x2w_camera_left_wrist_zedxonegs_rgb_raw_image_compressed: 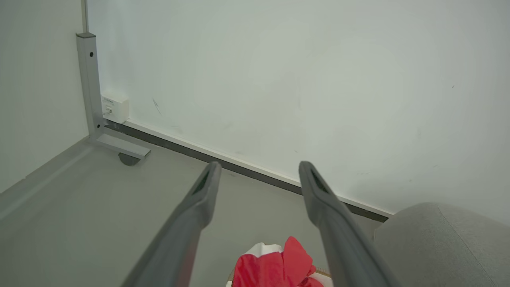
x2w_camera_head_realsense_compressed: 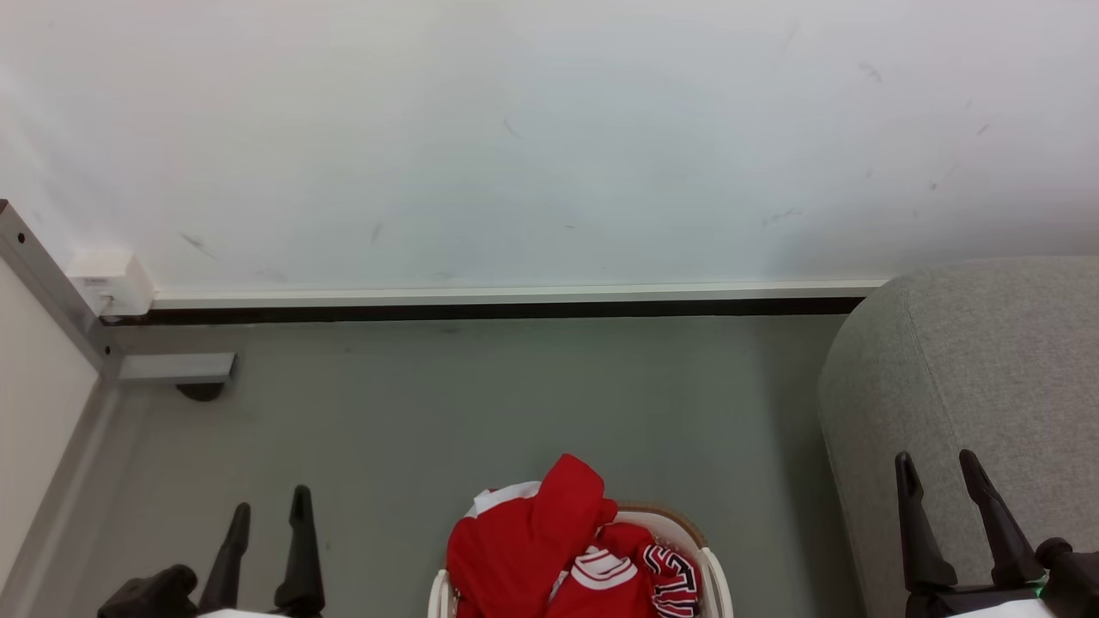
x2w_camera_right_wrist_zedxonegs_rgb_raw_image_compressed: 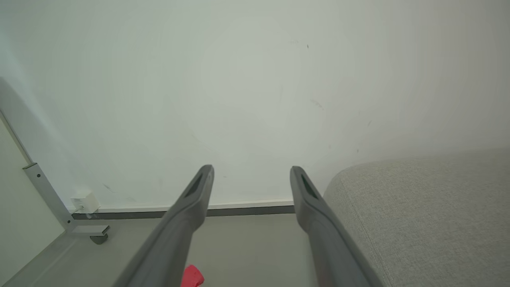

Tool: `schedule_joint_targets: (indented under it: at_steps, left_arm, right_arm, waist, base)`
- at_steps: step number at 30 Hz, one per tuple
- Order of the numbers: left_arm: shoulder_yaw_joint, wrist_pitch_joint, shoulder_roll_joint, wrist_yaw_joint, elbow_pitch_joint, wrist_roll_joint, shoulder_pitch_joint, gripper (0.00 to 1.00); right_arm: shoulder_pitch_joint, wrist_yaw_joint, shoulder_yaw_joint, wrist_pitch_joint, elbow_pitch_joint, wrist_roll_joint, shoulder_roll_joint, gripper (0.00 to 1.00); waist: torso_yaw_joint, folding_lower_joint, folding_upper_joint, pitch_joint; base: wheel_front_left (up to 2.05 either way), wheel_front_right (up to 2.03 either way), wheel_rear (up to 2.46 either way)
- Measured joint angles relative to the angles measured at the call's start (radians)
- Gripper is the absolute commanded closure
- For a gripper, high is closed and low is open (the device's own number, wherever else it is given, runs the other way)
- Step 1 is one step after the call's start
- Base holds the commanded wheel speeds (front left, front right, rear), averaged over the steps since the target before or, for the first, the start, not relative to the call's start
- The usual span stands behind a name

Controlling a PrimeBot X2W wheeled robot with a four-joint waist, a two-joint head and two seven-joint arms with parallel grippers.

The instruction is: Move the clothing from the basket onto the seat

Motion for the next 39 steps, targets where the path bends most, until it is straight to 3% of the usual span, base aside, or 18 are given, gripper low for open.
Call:
schedule_joint_targets:
  at_steps: [18, 39]
  left_arm:
    - [-0.002, -0.038, 0.001, -0.030, 0.021, 0.144, 0.005, 0.00]
    - [-0.018, -0.079, 0.002, -0.034, 0.026, 0.290, 0.017, 0.00]
  right_arm:
    - [0.010, 0.000, -0.048, -0.001, 0.011, -0.152, 0.031, 0.00]
    - [0.018, 0.000, -0.090, -0.002, 0.015, -0.329, 0.063, 0.00]
  waist:
    - [-0.003, 0.0000, 0.0001, 0.007]
    - [-0.013, 0.0000, 0.0001, 0.014]
  base:
    - [0.00, 0.00, 0.00]
    - [0.00, 0.00, 0.00]
